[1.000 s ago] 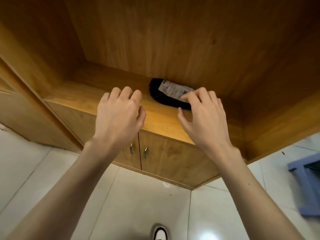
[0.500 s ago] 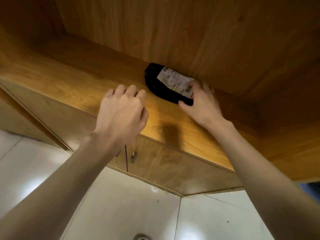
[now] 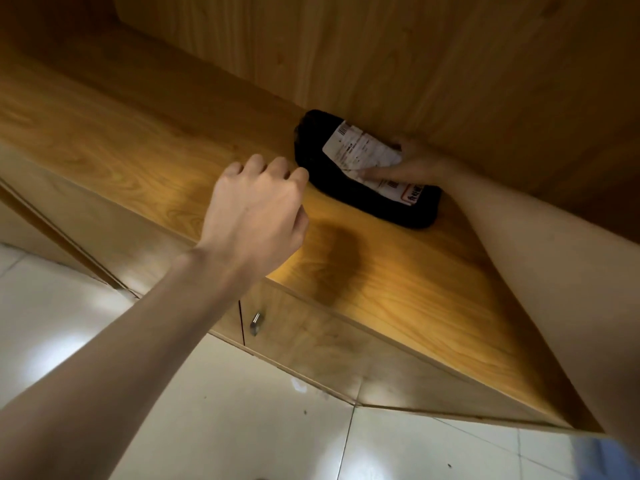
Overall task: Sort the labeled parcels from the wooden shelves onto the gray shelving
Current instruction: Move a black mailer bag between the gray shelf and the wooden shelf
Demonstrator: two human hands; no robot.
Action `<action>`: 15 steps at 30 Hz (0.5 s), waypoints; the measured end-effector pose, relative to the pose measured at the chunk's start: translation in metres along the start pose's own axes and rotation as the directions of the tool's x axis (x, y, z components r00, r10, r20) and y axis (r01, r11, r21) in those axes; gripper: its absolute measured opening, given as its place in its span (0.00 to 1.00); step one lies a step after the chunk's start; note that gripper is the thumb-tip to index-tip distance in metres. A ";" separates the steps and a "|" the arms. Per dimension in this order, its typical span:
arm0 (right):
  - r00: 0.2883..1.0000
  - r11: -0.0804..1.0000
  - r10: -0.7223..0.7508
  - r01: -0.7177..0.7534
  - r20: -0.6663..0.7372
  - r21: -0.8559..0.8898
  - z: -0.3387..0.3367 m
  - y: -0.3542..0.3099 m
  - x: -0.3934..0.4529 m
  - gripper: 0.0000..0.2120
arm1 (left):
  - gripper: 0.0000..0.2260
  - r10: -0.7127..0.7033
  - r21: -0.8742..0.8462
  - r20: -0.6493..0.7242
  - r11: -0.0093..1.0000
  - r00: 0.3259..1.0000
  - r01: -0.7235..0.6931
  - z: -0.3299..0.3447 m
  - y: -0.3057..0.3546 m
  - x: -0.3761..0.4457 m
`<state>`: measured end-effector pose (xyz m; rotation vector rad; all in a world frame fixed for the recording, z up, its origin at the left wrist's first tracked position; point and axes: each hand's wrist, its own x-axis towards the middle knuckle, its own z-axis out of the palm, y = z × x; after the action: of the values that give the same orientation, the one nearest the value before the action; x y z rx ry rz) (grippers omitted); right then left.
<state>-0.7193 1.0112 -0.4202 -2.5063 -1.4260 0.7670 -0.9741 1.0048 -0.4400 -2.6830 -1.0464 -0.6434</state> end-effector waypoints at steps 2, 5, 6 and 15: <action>0.997 0.999 -0.005 0.002 0.080 0.033 0.000 0.001 0.002 0.33 | 0.08 0.000 0.002 0.010 1.000 1.000 0.000 0.003 0.001 -0.001; 0.996 0.998 -0.026 0.022 0.085 0.051 0.000 0.000 0.002 0.24 | 0.09 -0.011 -0.005 0.024 1.000 1.000 0.011 0.006 0.000 -0.002; 0.994 0.996 -0.018 0.009 0.110 0.086 0.001 0.000 0.001 0.22 | 0.09 -0.015 -0.003 0.025 1.000 1.000 0.015 0.006 0.000 -0.002; 0.993 0.941 0.058 -0.089 0.102 0.327 0.010 0.001 -0.034 0.21 | 0.09 0.009 0.003 0.045 1.000 0.999 -0.009 -0.014 -0.004 -0.018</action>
<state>-0.7380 0.9811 -0.4172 -2.2995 -1.1208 1.0509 -0.9931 0.9921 -0.4356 -2.7095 -1.0445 -0.5822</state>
